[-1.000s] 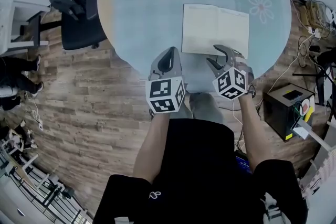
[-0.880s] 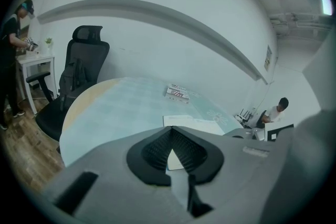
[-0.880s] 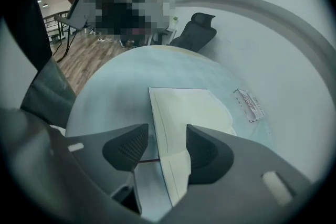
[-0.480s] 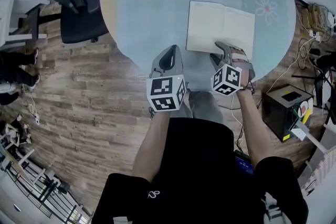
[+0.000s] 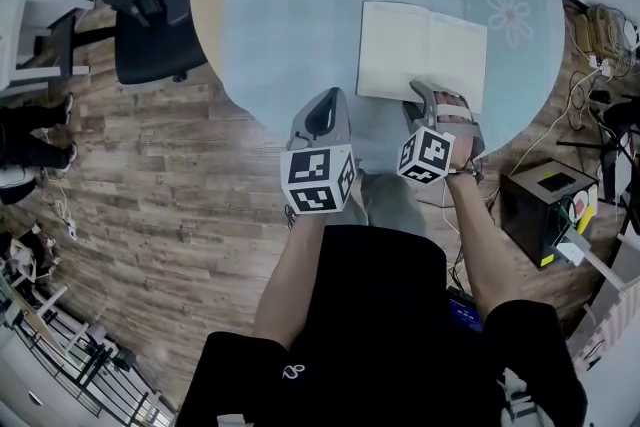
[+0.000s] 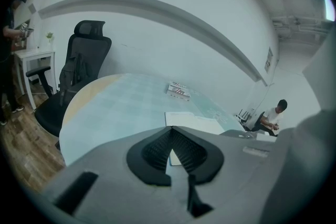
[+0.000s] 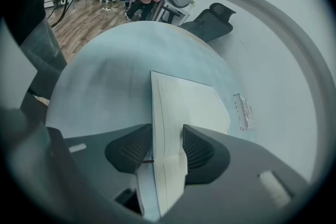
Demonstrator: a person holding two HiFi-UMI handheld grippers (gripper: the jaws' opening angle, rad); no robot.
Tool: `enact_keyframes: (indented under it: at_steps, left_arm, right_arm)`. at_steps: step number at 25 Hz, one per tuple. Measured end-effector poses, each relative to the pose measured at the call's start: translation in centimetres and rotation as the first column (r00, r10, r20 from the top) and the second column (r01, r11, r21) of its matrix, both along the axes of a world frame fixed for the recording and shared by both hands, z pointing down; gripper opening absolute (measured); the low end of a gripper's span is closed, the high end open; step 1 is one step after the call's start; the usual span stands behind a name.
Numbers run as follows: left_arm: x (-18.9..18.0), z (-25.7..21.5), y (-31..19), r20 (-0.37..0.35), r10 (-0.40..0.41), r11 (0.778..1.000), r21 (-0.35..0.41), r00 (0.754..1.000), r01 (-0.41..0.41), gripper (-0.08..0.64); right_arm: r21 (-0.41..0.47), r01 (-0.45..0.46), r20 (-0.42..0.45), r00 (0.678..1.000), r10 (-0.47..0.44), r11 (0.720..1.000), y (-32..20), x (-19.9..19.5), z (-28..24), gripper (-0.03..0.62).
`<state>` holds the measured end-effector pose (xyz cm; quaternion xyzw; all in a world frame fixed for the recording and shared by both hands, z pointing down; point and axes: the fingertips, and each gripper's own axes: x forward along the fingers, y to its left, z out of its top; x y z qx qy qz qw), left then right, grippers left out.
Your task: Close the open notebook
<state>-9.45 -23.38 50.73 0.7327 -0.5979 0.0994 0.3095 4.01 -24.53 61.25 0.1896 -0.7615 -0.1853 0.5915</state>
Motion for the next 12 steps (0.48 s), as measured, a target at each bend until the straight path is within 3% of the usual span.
enact_keyframes:
  at_steps: [4, 8, 12]
  left_arm:
    - [0.08, 0.21, 0.11, -0.003, 0.005, 1.000, -0.003, 1.000, -0.005, -0.012]
    - [0.41, 0.37, 0.22, -0.004, 0.012, 1.000, -0.006, 1.000, -0.012, -0.012]
    - [0.36, 0.51, 0.14, -0.004, 0.020, 1.000, -0.010, 1.000, -0.020, -0.012]
  right_arm:
    - [0.005, -0.013, -0.011, 1.000, 0.013, 1.000, 0.24, 0.06, 0.29, 0.179]
    - [0.003, -0.070, 0.039, 0.997, 0.070, 0.998, 0.82, 0.41, 0.59, 0.114]
    - [0.024, -0.122, 0.088, 0.989, 0.120, 0.992, 0.85, 0.27, 0.54, 0.092]
